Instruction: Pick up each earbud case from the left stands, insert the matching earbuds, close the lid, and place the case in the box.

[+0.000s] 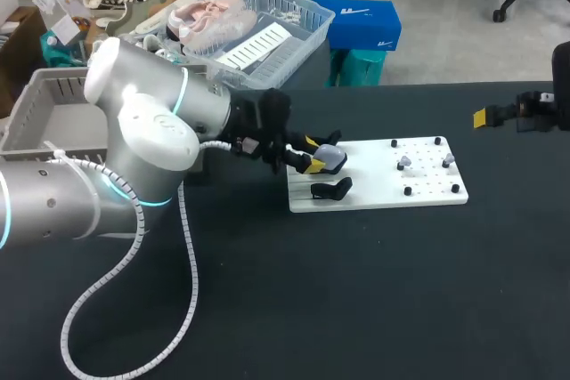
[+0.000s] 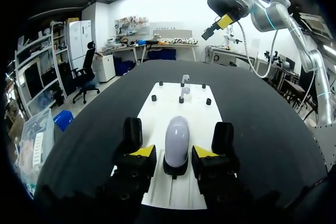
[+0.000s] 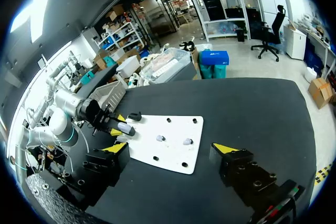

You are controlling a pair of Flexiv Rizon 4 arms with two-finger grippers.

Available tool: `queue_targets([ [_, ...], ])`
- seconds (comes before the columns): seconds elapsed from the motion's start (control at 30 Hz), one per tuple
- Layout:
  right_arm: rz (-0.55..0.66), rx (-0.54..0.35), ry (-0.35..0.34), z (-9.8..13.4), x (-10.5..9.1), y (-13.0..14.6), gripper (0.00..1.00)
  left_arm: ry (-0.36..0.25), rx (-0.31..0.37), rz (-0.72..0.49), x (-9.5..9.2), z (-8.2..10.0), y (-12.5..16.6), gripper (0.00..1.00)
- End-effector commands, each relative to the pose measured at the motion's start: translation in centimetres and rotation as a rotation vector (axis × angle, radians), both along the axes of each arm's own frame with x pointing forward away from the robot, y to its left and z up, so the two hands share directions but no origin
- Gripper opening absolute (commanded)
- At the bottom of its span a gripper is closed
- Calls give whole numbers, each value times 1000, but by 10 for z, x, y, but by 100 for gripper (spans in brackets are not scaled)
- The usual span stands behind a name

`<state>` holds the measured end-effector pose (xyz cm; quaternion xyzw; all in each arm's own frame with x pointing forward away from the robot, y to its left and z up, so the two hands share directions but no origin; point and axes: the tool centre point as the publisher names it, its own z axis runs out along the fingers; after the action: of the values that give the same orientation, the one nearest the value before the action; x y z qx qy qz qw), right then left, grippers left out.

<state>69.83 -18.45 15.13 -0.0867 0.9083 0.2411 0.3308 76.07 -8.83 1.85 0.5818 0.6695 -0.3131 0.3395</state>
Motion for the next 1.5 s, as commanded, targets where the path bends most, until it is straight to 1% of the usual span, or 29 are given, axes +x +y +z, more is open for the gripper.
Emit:
queue_targets([
  [0.03,3,2,0,-1,1,-1,100,12,8,-2,4,-1,-2,42],
  [0.33,3,2,0,-1,1,-1,100,24,3,-15,0,1,-3,43],
  [0.5,3,2,0,-1,1,-1,100,31,2,-16,0,0,-4,42],
  [0.6,3,2,0,-1,1,-1,100,32,2,-17,0,0,-4,38],
  [0.67,3,2,0,-1,1,-1,100,31,4,-17,0,-1,-4,31],
  [0.73,3,2,0,-1,1,-1,100,31,5,-16,0,-1,-4,28],
  [0.77,3,2,0,-1,1,-1,100,31,5,-15,0,-1,-4,24],
  [0.8,3,2,0,-1,1,-1,100,32,6,-14,1,-1,-4,22],
  [0.87,3,2,0,-1,1,-1,100,31,6,-13,1,-1,-4,13],
  [0.97,3,2,0,-1,1,-1,100,29,7,-12,2,-2,-3,11],
  [1.0,3,2,0,-1,1,-1,100,29,8,-11,3,-2,-2,0],
  [1.23,3,2,0,-1,1,-1,100,28,0,-2,3,3,1,0],
  [1.5,3,2,0,-1,1,-1,100,28,-15,-2,-2,9,5,0],
])
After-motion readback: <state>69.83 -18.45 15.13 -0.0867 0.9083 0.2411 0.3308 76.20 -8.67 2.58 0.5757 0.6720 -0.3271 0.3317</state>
